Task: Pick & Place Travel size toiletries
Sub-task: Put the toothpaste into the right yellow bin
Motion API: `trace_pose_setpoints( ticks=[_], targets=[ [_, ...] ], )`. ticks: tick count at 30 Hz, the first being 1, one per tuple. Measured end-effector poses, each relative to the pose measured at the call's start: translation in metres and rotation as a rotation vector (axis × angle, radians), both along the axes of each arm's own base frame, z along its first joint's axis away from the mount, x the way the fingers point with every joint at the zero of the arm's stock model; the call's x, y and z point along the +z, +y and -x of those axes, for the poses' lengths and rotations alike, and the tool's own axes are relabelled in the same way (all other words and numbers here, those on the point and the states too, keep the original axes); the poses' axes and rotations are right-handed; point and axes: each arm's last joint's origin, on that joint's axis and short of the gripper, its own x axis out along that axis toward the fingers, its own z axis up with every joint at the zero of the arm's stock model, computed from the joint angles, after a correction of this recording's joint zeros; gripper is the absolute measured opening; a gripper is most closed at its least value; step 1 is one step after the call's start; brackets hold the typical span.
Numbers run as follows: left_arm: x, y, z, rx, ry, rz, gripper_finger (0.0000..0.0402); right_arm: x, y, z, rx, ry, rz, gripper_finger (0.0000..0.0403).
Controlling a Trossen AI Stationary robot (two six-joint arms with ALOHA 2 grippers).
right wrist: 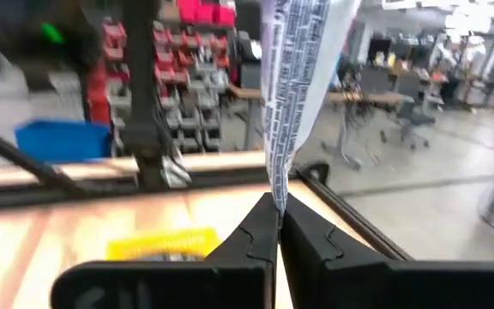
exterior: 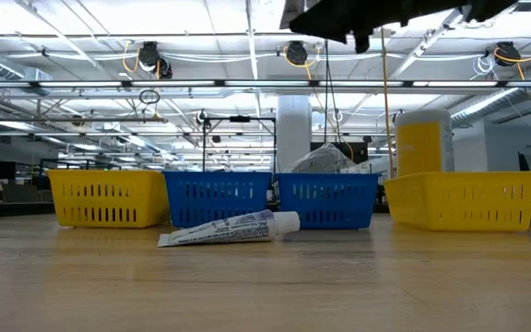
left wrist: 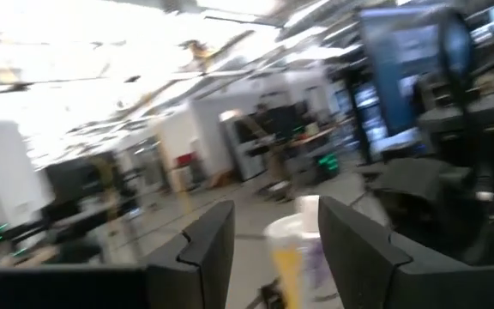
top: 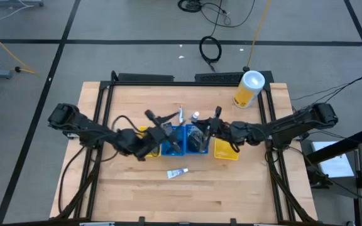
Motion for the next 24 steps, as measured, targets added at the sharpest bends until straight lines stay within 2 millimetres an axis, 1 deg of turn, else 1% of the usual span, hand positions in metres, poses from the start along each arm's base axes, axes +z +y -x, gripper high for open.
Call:
trace_pose_setpoints(
  ticks=[2, 4, 8, 11, 17, 24],
  targets=[
    [0.005, -0.005, 0.008, 0.065, 0.029, 0.021, 0.0169, 0.002, 0.001, 0.008, -0.01, 0.049, -0.006, 0.0],
    [0.005, -0.011, 0.013, 0.119, 0.081, 0.027, 0.0169, 0.004, 0.001, 0.017, -0.008, 0.109, -0.027, 0.0],
    [-0.002, -0.023, 0.017, 0.194, 0.2, 0.02, 0.017, 0.003, 0.002, 0.039, -0.008, 0.242, -0.097, 0.0],
    [-0.01, -0.029, 0.017, 0.209, 0.271, 0.013, 0.017, -0.002, 0.002, 0.054, -0.023, 0.338, -0.158, 0.0],
    [-0.026, -0.033, 0.015, 0.157, 0.318, 0.048, 0.017, -0.012, 0.004, 0.075, -0.056, 0.491, -0.25, 0.0],
    [-0.038, -0.036, 0.012, -0.021, 0.366, 0.074, 0.017, -0.029, 0.005, 0.087, -0.034, 0.688, -0.397, 0.0]
  ],
)
